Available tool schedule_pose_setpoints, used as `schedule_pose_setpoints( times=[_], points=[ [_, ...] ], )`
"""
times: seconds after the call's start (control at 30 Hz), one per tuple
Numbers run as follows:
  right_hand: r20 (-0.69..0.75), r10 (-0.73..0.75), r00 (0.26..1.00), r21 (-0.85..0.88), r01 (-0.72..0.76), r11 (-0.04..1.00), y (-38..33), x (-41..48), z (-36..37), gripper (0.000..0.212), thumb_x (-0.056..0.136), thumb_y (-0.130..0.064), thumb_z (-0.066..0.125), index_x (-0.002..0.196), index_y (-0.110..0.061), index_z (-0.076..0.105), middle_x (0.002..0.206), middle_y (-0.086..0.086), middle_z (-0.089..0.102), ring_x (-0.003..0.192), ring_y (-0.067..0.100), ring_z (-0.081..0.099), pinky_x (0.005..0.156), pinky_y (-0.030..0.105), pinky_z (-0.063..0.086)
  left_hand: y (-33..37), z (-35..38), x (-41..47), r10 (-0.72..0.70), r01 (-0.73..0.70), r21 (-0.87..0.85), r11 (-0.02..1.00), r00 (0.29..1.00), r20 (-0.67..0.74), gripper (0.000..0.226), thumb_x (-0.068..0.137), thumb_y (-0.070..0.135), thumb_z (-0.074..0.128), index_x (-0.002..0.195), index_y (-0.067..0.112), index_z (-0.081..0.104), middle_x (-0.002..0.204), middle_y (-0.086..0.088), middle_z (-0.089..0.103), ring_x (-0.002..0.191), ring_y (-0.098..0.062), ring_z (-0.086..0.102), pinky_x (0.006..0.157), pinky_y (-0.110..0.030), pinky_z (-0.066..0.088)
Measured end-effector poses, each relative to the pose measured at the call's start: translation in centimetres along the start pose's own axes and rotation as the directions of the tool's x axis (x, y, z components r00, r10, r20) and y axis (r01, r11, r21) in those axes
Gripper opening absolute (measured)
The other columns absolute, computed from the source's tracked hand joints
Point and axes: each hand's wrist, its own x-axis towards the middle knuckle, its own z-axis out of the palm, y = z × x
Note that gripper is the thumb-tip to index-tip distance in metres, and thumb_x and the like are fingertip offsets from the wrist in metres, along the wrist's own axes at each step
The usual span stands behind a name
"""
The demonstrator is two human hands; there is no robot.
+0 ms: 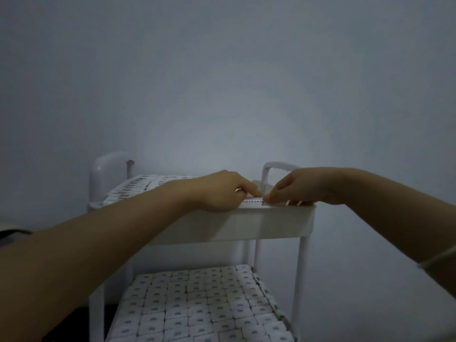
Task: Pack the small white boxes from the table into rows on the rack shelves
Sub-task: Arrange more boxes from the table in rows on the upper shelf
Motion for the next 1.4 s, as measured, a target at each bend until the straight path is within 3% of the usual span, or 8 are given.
schedule_pose_setpoints(
  times=[0.1,0.3,0.43,0.57,0.67,0.87,1.07,1.4],
  points=[
    [-0.075,-0.036,0.997,-0.013,0.036,0.999,0.8,-0.2,0.5,0.04,0.082,-0.058,0.063,0.105,-0.026,0.071,0.107,-0.004,0.063,0.103,0.016,0.057,0.091,0.029,0.043,0.2,0.3,-0.3,-0.002,0.002,-0.003,1.0,0.999,-0.044,0.046,0.095,0.007,0.037,0.127,0.03,0.062,0.132,0.003,0.061,0.116,-0.017,0.053,0.09,-0.019,0.037],
    [-0.167,-0.136,0.977,0.021,0.141,0.99,1.6,-0.8,1.6,0.028,0.1,-0.038,0.043,0.109,-0.028,0.068,0.106,-0.009,0.06,0.1,0.013,0.053,0.088,0.026,0.038,0.9,0.9,-1.0,-0.028,0.03,0.026,0.999,0.996,-0.084,0.047,0.095,0.007,0.036,0.13,0.028,0.059,0.137,0.0,0.057,0.122,-0.02,0.05,0.103,-0.031,0.038],
    [-0.334,-0.192,0.923,-0.204,0.128,0.97,1.4,-0.9,2.7,0.035,0.102,-0.031,0.038,0.129,-0.02,0.057,0.13,0.003,0.058,0.115,0.021,0.052,0.094,0.031,0.04,1.5,1.0,-3.6,0.028,-0.068,-0.093,0.993,0.925,-0.379,0.042,0.091,0.004,0.045,0.124,0.024,0.062,0.132,0.001,0.058,0.121,-0.014,0.051,0.105,-0.036,0.04],
    [-0.542,-0.387,0.746,-0.315,0.247,0.917,0.3,-2.5,5.1,0.029,0.099,-0.029,0.045,0.124,-0.022,0.059,0.12,-0.002,0.063,0.107,0.015,0.057,0.086,0.029,0.044,2.0,0.5,-8.8,-0.003,-0.142,-0.22,0.965,0.834,-0.552,0.039,0.086,-0.002,0.045,0.098,0.026,0.07,0.102,0.007,0.066,0.092,-0.006,0.062,0.077,-0.023,0.049],
    [-0.633,-0.53,0.564,-0.245,0.504,0.828,-2.8,-5.4,9.8,0.016,0.093,-0.027,0.054,0.105,-0.025,0.065,0.095,-0.01,0.063,0.086,0.009,0.057,0.078,0.031,0.048,1.2,1.6,-14.2,-0.123,-0.062,-0.351,0.934,0.868,-0.482,0.04,0.086,-0.005,0.045,0.086,0.027,0.071,0.082,0.018,0.068,0.074,-0.003,0.066,0.06,-0.011,0.043],
    [-0.299,-0.754,0.585,-0.047,0.78,0.624,-10.3,-10.2,25.2,0.014,0.091,-0.023,0.058,0.099,-0.026,0.069,0.09,-0.008,0.067,0.082,0.01,0.059,0.075,0.034,0.049,-4.0,6.3,-28.7,-0.366,0.244,-0.411,0.878,0.896,-0.251,0.038,0.086,-0.009,0.049,0.082,0.021,0.071,0.066,0.02,0.068,0.061,-0.001,0.065,0.06,-0.009,0.045],
    [0.036,-0.811,0.585,0.061,0.808,0.586,-16.1,-10.6,37.2,0.022,0.097,-0.022,0.051,0.113,-0.025,0.064,0.109,-0.003,0.063,0.102,0.013,0.051,0.082,0.029,0.045,-10.8,9.0,-42.6,-0.626,0.553,-0.338,0.761,0.764,-0.16,0.042,0.089,-0.006,0.052,0.082,0.03,0.071,0.081,0.013,0.072,0.076,0.0,0.067,0.072,-0.021,0.052],
    [0.068,-0.817,0.572,0.115,0.809,0.576,-27.6,-11.0,45.0,0.024,0.095,-0.019,0.05,0.11,-0.02,0.069,0.108,0.003,0.068,0.1,0.021,0.059,0.079,0.032,0.049,-17.1,10.5,-55.3,-0.755,0.758,-0.043,0.65,0.639,-0.145,0.04,0.09,0.005,0.053,0.12,0.028,0.062,0.126,0.011,0.059,0.118,-0.01,0.051,0.099,-0.026,0.041]
  ],
)
